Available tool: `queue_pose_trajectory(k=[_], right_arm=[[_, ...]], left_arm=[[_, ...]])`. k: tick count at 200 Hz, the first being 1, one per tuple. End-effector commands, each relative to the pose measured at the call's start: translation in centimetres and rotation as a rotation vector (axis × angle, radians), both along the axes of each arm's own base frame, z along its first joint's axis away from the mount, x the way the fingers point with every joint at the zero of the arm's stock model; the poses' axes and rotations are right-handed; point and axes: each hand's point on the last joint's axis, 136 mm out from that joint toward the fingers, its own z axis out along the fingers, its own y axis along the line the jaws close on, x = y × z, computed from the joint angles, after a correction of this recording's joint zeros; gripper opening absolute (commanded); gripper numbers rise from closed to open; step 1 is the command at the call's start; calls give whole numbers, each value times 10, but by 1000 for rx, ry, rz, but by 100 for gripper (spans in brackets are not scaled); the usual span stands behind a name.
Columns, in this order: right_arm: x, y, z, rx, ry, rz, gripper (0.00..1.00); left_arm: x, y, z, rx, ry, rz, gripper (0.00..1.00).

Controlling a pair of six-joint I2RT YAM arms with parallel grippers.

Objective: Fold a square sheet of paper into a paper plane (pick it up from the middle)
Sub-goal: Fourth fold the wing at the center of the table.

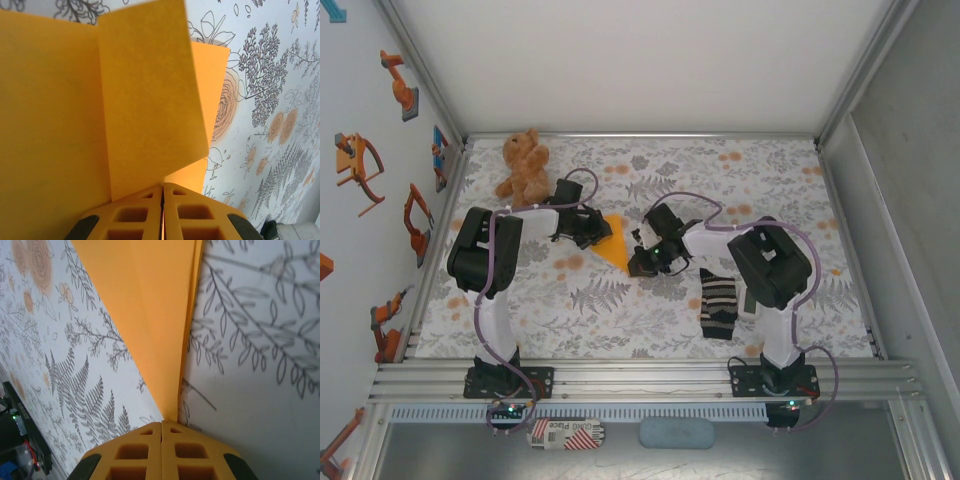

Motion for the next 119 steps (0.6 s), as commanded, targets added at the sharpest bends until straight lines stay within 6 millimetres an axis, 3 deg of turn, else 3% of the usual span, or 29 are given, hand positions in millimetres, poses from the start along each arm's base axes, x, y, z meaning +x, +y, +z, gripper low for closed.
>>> queue_pose_trajectory(k=[1,32,56,119], right_arm=[[8,8,30,55,-61,-34,0],[33,10,48,70,-178,-108,0],[45,24,52,99,-188,-114,0],[58,34,23,27,-135,-118,0]], left_arm=[[-34,35,-52,187,152,25,9],[-33,29,-46,154,135,5,9],[-32,26,-44,140,128,-1,9],[-31,22,-41,127,123,-6,10]])
